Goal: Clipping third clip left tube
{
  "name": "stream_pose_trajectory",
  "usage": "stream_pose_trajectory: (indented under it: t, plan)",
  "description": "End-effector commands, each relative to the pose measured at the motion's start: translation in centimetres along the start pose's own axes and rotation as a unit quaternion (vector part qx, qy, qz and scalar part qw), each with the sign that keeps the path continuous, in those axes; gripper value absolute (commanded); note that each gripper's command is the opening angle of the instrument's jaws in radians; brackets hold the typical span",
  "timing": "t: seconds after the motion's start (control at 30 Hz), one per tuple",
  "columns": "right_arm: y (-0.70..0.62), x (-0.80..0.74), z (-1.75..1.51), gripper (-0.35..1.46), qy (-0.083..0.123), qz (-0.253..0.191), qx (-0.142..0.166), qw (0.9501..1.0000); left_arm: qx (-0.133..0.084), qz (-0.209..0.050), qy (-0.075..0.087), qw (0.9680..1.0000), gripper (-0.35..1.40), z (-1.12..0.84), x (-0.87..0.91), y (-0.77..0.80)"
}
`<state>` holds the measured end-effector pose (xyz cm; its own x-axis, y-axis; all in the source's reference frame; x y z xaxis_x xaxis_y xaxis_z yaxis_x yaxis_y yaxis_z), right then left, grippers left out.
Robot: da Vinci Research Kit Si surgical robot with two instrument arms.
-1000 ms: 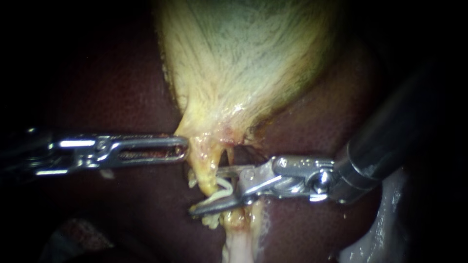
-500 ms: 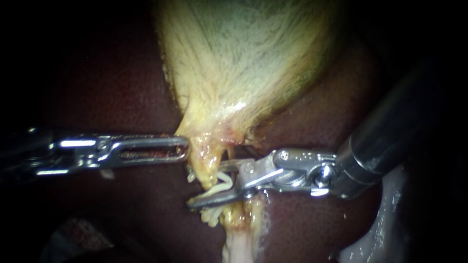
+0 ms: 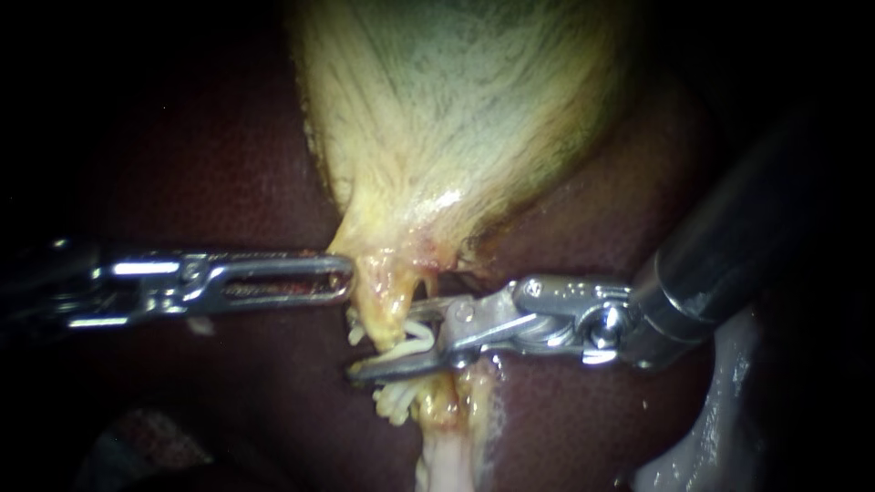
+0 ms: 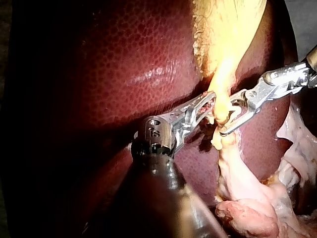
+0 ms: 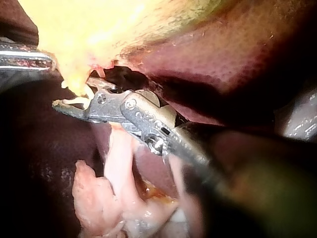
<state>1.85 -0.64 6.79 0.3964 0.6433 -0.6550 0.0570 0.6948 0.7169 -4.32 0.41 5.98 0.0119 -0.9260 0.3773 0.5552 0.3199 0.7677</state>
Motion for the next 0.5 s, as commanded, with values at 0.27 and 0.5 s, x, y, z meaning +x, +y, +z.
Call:
stream_pose_trajectory:
  t: [0.27,0.5]
  plan:
    - [0.00,0.02,-0.01,0.26,0.000,0.001,0.000,1.0000,0.001,0.000,0.000,1.0000,-0.35,0.00,0.00,0.00]
    - [0.01,0.04,-0.02,0.26,0.001,0.002,-0.003,1.0000,0.001,0.000,0.000,1.0000,-0.35,0.00,0.00,0.00]
